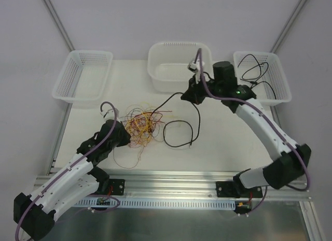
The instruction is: Untangle the cables
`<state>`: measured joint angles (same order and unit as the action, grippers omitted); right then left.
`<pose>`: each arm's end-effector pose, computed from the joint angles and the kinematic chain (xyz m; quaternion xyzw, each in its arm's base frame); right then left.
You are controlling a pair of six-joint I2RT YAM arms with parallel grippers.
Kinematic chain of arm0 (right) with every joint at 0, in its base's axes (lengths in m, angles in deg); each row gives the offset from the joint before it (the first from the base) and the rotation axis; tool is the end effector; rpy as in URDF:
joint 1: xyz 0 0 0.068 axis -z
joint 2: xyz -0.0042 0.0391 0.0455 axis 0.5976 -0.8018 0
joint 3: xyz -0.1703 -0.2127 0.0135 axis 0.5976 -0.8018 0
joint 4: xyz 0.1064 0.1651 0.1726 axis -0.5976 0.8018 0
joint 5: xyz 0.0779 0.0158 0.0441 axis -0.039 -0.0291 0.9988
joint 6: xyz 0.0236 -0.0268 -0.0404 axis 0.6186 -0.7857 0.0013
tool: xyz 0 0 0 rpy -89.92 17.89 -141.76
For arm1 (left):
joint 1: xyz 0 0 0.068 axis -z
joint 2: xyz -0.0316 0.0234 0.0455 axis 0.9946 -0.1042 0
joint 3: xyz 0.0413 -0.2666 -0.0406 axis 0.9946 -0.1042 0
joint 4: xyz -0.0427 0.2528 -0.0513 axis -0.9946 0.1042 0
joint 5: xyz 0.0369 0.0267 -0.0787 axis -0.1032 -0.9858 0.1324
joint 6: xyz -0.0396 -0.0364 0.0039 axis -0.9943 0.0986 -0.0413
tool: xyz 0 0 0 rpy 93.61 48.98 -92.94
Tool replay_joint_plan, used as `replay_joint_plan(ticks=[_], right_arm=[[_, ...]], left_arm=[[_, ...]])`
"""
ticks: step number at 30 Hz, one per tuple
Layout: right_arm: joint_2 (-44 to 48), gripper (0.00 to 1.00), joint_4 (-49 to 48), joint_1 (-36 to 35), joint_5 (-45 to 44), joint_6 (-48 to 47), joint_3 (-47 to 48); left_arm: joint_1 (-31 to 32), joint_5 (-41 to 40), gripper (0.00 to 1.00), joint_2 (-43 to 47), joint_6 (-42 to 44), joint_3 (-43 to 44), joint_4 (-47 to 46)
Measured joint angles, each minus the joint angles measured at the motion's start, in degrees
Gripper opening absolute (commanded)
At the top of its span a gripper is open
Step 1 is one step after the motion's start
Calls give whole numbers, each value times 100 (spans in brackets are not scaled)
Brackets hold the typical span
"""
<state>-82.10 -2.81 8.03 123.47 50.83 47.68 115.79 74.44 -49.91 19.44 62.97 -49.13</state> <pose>0.2858 0.1795 0.3652 -0.5017 0.6677 0.2781 0.4746 0.1417 -0.0783 0.2298 -0.0944 0.8793 -0.1740 0.4331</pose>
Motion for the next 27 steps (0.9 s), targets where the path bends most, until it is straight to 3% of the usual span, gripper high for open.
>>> replay_joint_plan(ticks=[4, 9, 16, 19, 20, 23, 27], right_arm=[[1425, 1, 184, 457, -476, 680, 2], [2846, 1, 37, 1805, -2072, 1921, 9], [3338, 1, 138, 2120, -2667, 2549, 275], [3200, 1, 358, 2144, -2785, 2568, 149], [3161, 1, 435, 2157, -2835, 2573, 68], [3045, 1, 651, 2218, -2979, 2581, -199], [2914, 1, 929, 2339, -3204, 2608, -323]], left_arm=[[9, -116, 0, 280, -216, 15, -98], [-35, -476, 0, 448, -229, 33, 470], [-35, -715, 1, 299, -205, 258, 861], [-35, -693, 18, -4, -68, 664, 922], [-35, -678, 33, -103, -15, 791, 920], [-35, -579, 57, -284, 175, 1182, 909], [-35, -426, 76, -293, 439, 1644, 918]])
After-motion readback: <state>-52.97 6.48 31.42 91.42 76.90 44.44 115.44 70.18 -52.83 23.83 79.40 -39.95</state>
